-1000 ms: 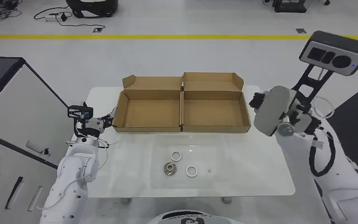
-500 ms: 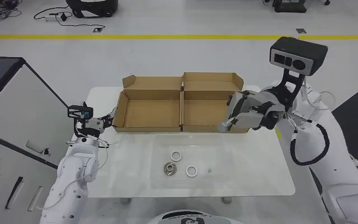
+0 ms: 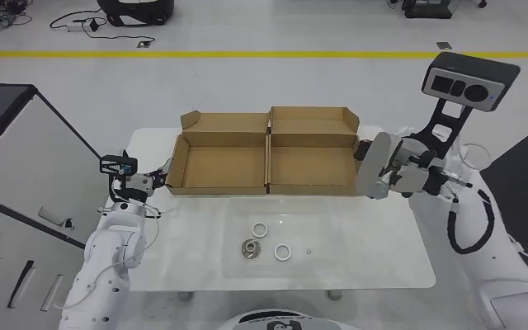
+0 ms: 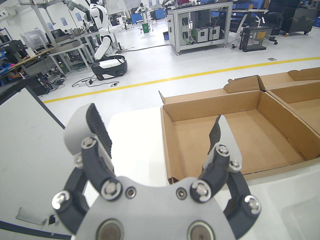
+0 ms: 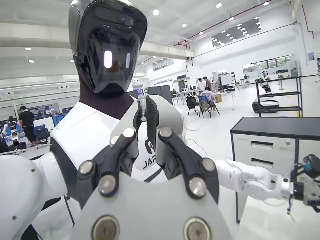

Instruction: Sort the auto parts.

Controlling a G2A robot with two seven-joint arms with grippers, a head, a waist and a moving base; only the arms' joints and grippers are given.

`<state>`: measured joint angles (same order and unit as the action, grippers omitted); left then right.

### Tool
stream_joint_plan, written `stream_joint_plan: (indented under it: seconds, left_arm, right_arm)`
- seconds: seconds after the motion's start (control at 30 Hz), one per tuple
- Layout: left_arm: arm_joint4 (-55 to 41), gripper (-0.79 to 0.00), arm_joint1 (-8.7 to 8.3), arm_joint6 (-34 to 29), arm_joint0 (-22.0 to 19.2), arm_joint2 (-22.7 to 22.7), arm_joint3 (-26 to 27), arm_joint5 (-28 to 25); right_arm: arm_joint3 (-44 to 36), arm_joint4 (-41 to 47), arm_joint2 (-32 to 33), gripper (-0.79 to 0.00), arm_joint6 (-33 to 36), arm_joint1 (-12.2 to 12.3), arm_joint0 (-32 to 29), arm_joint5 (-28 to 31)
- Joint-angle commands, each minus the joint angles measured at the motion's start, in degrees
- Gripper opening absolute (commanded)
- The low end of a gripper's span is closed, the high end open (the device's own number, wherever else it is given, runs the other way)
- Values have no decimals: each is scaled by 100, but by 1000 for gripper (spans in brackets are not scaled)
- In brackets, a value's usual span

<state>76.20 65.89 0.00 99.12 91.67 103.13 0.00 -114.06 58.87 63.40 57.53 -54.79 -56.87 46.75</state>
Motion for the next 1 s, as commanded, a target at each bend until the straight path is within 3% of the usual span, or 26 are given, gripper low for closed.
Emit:
stream_joint_plan:
  seconds: [0.0,0.97]
  left_arm:
    - [0,0,0,0,0,0,0,0]
    - [0,0,0,0,0,0,0,0]
  right_arm:
    - [-31,15,-5,-785,26,-10,-1,-25]
    - [-119,-234,89,-785,-190,-22,-104,-182]
